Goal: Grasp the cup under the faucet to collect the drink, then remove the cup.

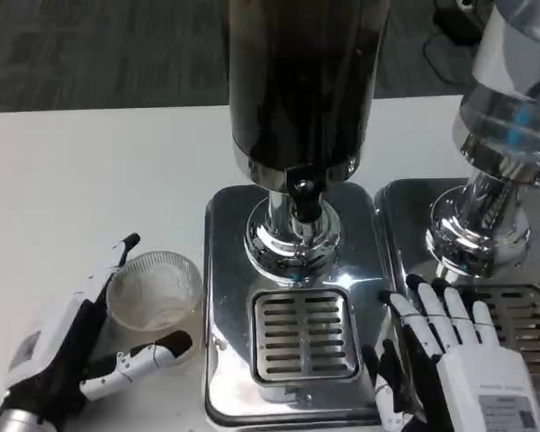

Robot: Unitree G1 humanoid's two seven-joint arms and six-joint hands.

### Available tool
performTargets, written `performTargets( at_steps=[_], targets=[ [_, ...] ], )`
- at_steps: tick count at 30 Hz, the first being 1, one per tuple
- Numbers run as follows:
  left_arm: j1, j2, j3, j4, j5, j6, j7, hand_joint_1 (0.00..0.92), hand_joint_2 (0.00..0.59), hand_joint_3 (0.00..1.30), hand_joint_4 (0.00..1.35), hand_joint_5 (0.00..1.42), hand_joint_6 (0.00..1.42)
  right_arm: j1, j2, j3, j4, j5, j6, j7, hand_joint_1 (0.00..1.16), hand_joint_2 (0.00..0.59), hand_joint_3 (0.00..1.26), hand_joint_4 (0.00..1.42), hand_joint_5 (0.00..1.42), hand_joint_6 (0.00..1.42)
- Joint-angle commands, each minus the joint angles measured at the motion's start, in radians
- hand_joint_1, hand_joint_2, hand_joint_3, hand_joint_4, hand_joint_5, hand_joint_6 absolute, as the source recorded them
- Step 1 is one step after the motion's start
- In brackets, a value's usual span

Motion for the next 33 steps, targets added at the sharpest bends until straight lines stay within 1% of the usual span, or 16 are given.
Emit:
performTargets(
  at_steps=[1,6,10,12,13,17,21,25,29,33],
  targets=[
    [-0.02,-0.007,-0.029,0.023,0.012,-0.006,-0.007,0.206,0.041,0.0,0.0,0.17,0.08,0.012,-0.002,-0.005,-0.015,0.011,0.002,-0.011,0.41,0.585,0.2,0.07,0.04,0.0],
    [-0.037,-0.01,-0.043,0.041,0.006,-0.007,-0.011,0.238,0.046,0.0,0.0,0.17,0.08,0.011,0.005,-0.005,-0.012,0.01,0.005,-0.01,0.41,0.583,0.2,0.07,0.04,0.0],
    [-0.051,-0.018,-0.05,0.06,-0.004,-0.026,-0.017,0.262,0.057,0.0,0.0,0.18,0.09,0.01,0.005,-0.007,-0.013,0.011,0.004,-0.007,0.4,0.583,0.2,0.08,0.05,0.0],
    [-0.057,-0.022,-0.055,0.068,0.002,-0.044,-0.005,0.285,0.065,0.0,0.0,0.18,0.09,0.012,0.006,-0.008,-0.015,0.012,0.005,-0.007,0.4,0.582,0.21,0.09,0.05,0.0],
    [-0.059,-0.023,-0.058,0.07,0.007,-0.051,0.004,0.311,0.071,0.0,0.0,0.2,0.1,0.013,0.006,-0.008,-0.016,0.011,0.006,-0.008,0.4,0.582,0.21,0.09,0.05,0.0],
    [-0.058,-0.026,-0.061,0.072,0.023,-0.069,0.053,0.403,0.095,0.06,0.09,0.3,0.22,0.013,0.006,-0.01,-0.019,0.02,0.005,0.002,0.4,0.578,0.21,0.09,0.05,0.0],
    [-0.055,-0.021,-0.07,0.068,0.039,-0.077,0.099,0.461,0.114,0.12,0.15,0.36,0.25,0.011,0.005,-0.01,-0.018,0.025,0.003,0.006,0.4,0.575,0.22,0.09,0.06,0.0],
    [-0.053,-0.016,-0.078,0.063,0.062,-0.081,0.143,0.478,0.112,0.13,0.17,0.38,0.27,0.007,0.004,-0.009,-0.016,0.032,0.0,0.011,0.4,0.573,0.22,0.09,0.06,0.01],
    [-0.048,-0.014,-0.079,0.055,0.085,-0.081,0.193,0.479,0.123,0.18,0.21,0.41,0.29,0.002,0.002,-0.009,-0.012,0.037,0.0,0.011,0.39,0.572,0.23,0.09,0.06,0.01],
    [-0.04,-0.015,-0.077,0.041,0.122,-0.082,0.273,0.479,0.132,0.21,0.24,0.43,0.31,0.0,-0.001,-0.008,-0.012,0.037,-0.001,0.012,0.39,0.569,0.23,0.09,0.07,0.03]
  ],
)
